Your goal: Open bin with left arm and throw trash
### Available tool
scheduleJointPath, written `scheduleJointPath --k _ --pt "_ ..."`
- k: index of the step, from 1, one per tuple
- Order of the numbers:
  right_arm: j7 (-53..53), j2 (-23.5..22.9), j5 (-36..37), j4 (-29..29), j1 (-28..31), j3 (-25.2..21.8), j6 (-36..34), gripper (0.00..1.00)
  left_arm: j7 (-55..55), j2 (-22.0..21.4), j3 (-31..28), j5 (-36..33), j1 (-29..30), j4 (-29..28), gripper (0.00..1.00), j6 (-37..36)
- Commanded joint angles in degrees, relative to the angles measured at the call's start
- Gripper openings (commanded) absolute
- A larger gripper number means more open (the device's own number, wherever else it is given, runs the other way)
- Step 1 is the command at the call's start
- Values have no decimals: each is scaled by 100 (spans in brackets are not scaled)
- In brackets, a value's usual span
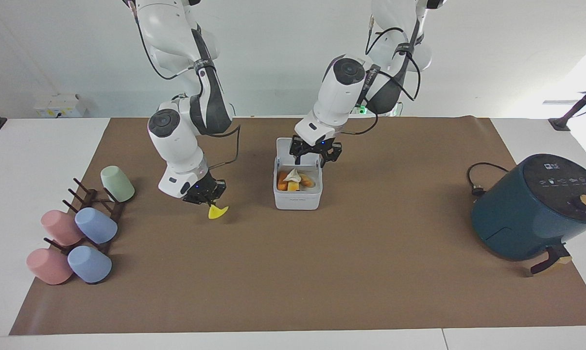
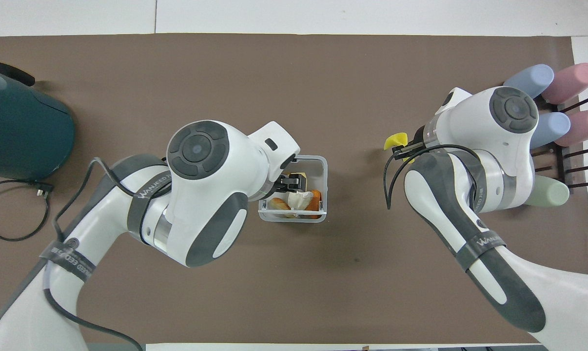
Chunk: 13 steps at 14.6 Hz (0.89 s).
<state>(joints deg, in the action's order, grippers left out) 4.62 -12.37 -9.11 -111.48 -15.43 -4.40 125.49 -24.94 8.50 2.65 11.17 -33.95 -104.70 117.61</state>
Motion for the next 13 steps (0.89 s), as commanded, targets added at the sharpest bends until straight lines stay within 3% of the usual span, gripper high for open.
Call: scheduleJointPath --k 1,3,6,9,10,11,12,13 --pt "-1159 24 -554 633 -31 123 -750 0 182 -462 -19 26 519 -191 100 -456" --pt "-2554 16 -881 1100 -31 570 -1078 0 384 -682 -19 -359 975 -191 100 -755" --pt "-4621 -28 -926 1182 -135 1378 -546 0 875 -963 -19 -678 1678 -164 100 -1011" --pt "-5426 76 -935 787 -671 1407 -26 0 1526 -1070 -19 -783 2277 28 100 -1405" --pt "-5454 155 -935 638 -777 1407 11 13 1693 -1104 -19 -888 2444 99 100 -1538" --pt "-5532 173 -935 567 -804 1407 20 73 1938 -1114 -19 -941 2576 178 100 -1643" --pt "-5620 182 -935 566 -813 1407 -24 100 2132 -1114 -28 -950 2725 292 100 -1775" --pt "-5673 191 -926 592 -813 1407 -68 100 2265 -1096 -28 -950 2866 449 100 -1933"
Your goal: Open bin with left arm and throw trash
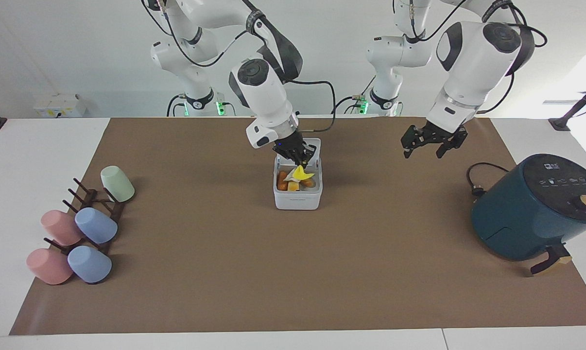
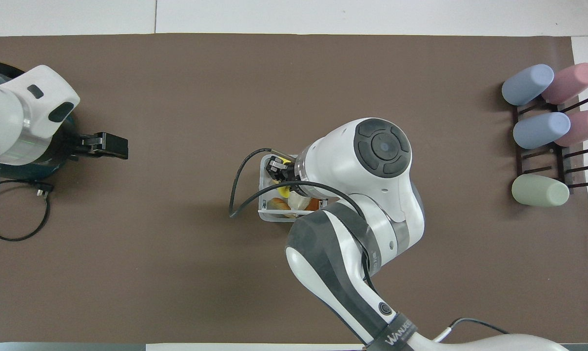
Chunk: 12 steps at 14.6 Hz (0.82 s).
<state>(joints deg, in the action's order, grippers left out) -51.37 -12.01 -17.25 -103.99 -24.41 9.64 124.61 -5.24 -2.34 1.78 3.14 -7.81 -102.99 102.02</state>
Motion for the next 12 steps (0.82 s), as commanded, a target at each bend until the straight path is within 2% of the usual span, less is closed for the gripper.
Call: scheduleJointPath --k 1,4,6,8,12 --pt "-84 146 -103 -121 86 3 -24 100 417 -3 50 -147 349 410 100 -506" --pt "-23 146 46 124 173 -41 -383 100 795 41 50 -313 613 884 100 -1016" --pt "257 146 815 562 427 -111 -997 100 954 41 50 -322 675 1000 100 -1201" --pt "1029 172 1284 923 787 -120 -1656 100 963 50 50 -436 676 1140 100 -1376" --pt "2382 646 1312 1635 1657 -138 -3062 100 981 76 50 -446 667 1246 100 -1553"
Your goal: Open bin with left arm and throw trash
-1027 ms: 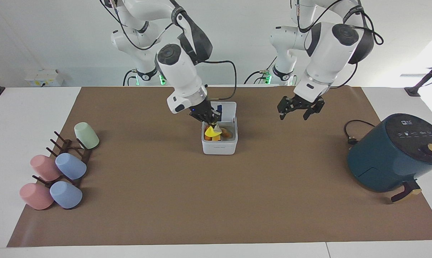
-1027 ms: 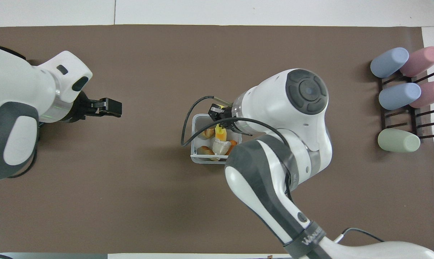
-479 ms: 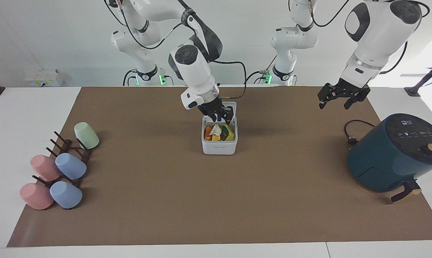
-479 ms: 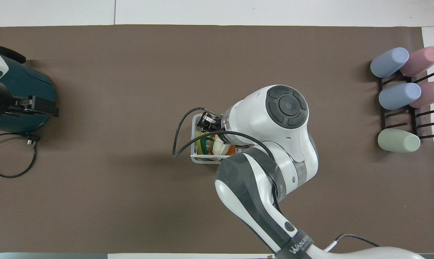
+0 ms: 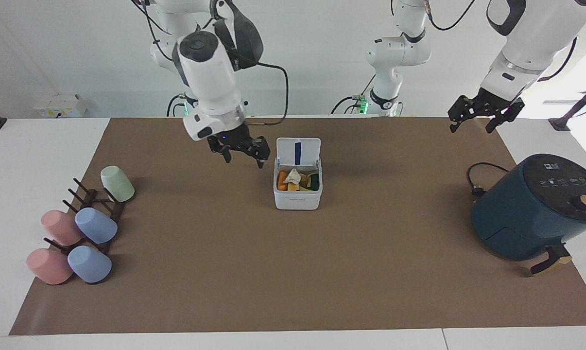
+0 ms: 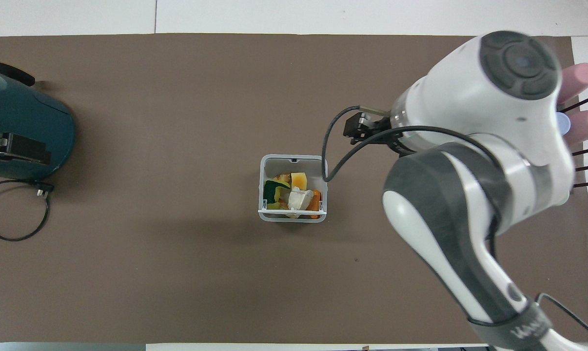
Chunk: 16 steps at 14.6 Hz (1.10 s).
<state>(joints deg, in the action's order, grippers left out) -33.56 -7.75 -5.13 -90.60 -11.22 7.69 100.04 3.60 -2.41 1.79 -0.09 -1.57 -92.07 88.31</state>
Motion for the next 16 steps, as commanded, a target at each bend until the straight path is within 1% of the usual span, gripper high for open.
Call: scheduleJointPath --k 1,2,4,5,6,8,10,11,13,16 --pt "1049 291 100 410 583 48 -965 100 88 74 50 -114 43 146 100 -191" --pt "1375 379 118 472 838 57 -1273 100 71 56 50 -114 34 119 100 -191" --pt "1929 564 292 368 1269 48 -1530 100 35 30 59 -97 -1 67 100 -191" --pt "2359 739 485 176 1236 -30 -1618 100 26 30 59 -79 -1 40 100 -182" --pt "2615 880 635 17 1123 -214 -1662 100 26 21 59 -53 7 31 100 -200" --pt "2898 995 672 -247 1095 -618 -1593 100 -43 -40 59 -44 8 -109 100 -191" --pt "3118 1205 680 -642 1122 -699 -1304 100 -61 -84 59 -44 34 -189 100 -130" --pt "3110 1171 680 -617 1122 -699 -1285 100 -70 -67 59 -44 43 -145 100 -112" --pt "3136 979 777 -337 1157 -725 -1320 100 -61 -58 50 -44 43 -136 100 -94" --pt "3189 986 794 -371 1157 -874 -1364 100 -79 -58 59 -44 43 -136 100 -94"
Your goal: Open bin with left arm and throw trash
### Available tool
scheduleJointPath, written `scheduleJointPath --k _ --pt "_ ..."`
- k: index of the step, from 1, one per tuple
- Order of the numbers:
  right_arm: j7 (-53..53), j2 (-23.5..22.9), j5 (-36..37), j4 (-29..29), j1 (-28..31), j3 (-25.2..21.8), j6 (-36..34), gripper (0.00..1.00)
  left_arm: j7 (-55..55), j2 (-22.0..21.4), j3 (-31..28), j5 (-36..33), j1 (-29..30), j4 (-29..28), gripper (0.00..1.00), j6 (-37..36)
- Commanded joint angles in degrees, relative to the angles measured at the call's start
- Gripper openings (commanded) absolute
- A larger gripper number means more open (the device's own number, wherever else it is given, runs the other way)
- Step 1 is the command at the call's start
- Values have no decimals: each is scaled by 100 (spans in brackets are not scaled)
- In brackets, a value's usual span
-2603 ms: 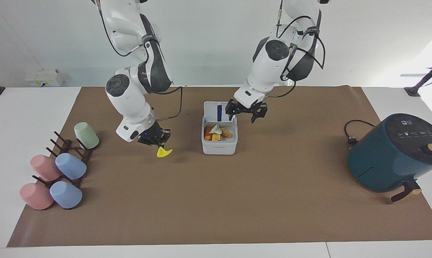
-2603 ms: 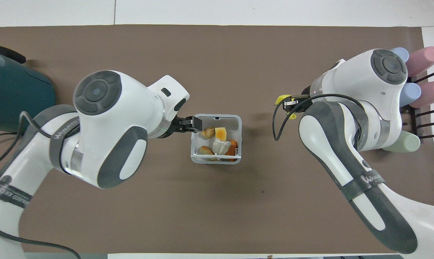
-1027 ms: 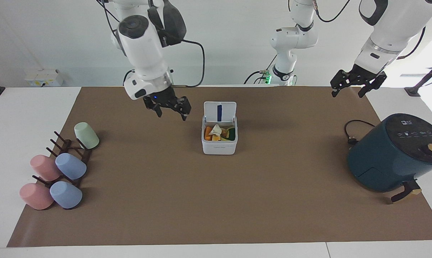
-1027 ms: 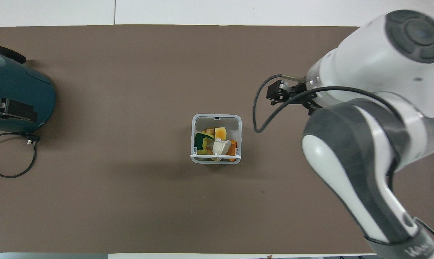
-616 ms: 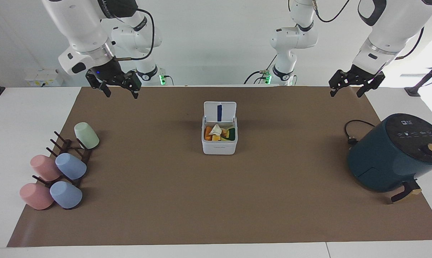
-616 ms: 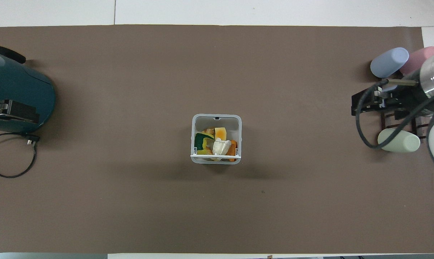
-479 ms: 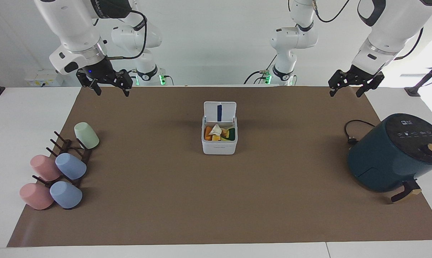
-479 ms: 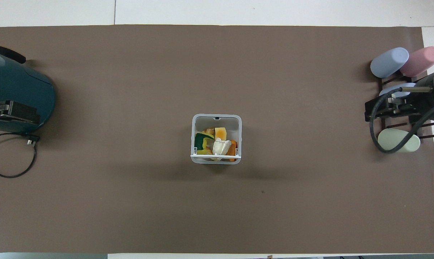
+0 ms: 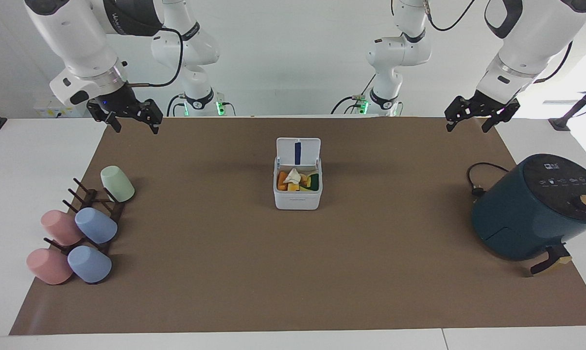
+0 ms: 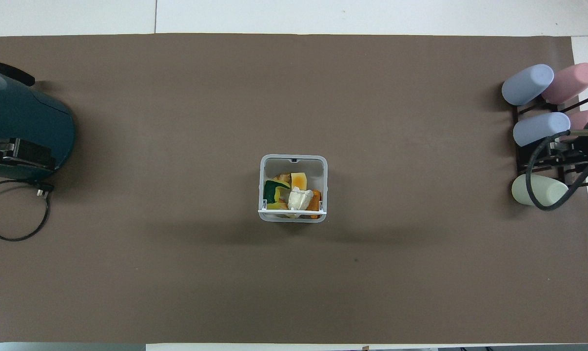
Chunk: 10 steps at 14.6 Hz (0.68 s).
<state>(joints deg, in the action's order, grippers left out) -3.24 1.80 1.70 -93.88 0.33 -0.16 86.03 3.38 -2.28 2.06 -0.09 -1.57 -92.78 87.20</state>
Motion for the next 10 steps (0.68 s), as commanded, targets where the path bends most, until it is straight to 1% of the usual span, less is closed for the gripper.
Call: scheduleJointPath --k 1,7,10 --pt "174 31 111 -43 11 -98 54 100 -48 -71 31 -44 43 -65 100 17" --pt "175 -21 111 18 11 -107 107 100 -39 -89 22 -44 43 -65 100 26" --pt "175 -21 111 27 125 -46 99 100 -39 -89 31 -44 43 -73 100 26"
